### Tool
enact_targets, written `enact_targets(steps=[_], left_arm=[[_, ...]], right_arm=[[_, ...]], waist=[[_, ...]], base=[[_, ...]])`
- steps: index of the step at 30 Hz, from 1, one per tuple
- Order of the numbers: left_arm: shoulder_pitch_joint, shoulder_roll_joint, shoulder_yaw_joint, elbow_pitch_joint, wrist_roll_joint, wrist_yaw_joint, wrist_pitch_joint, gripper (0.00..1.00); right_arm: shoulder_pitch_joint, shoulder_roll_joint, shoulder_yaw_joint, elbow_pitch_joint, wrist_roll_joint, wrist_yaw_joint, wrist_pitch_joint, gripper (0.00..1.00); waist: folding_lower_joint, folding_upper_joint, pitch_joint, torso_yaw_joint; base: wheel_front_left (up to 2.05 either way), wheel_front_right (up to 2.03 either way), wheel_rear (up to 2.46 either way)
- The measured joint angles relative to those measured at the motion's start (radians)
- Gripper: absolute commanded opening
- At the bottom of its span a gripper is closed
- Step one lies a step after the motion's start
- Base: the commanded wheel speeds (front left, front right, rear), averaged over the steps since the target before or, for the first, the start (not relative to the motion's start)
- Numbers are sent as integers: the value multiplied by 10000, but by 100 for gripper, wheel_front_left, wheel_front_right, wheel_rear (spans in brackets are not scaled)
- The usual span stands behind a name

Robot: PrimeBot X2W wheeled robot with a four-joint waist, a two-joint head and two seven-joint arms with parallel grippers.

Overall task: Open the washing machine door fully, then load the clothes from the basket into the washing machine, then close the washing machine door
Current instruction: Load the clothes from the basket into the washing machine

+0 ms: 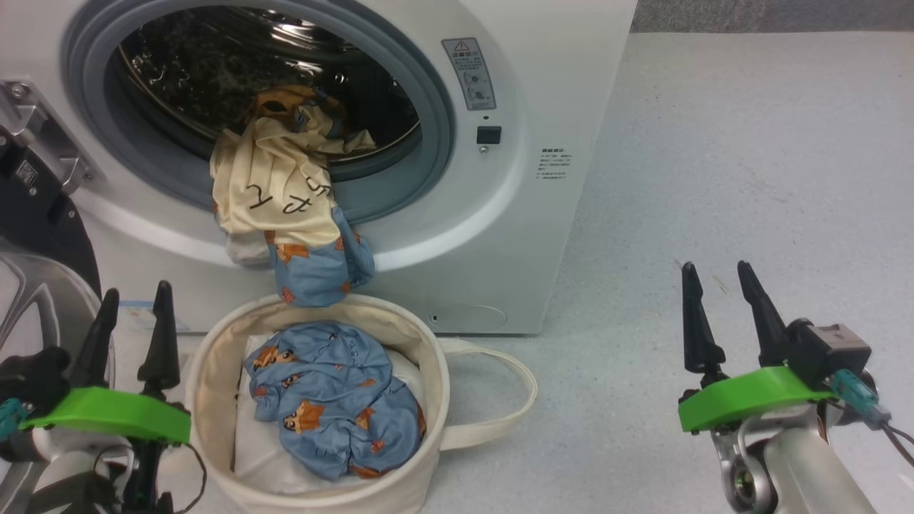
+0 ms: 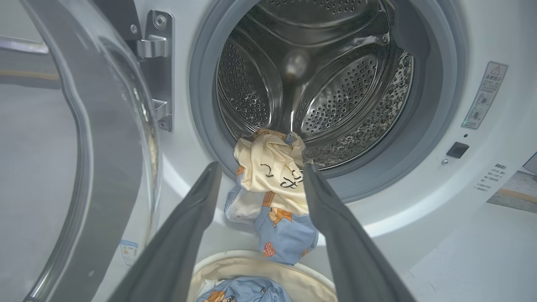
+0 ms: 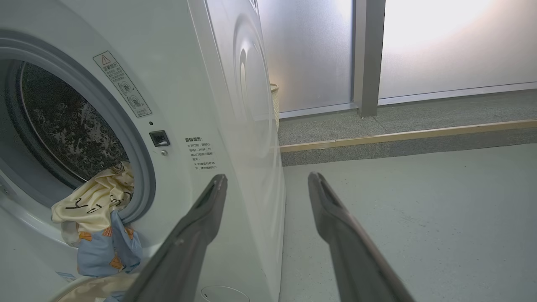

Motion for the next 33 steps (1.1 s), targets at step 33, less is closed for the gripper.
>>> enact_targets(steps=[33], left_arm=[[-2953,190,-2719,4489,-2071,0,2,100]], right_arm=[[-863,474,431,-464,-341,0,-2,100]], waist=[[2,0,2134,-1268]], base=[[0,0,0]])
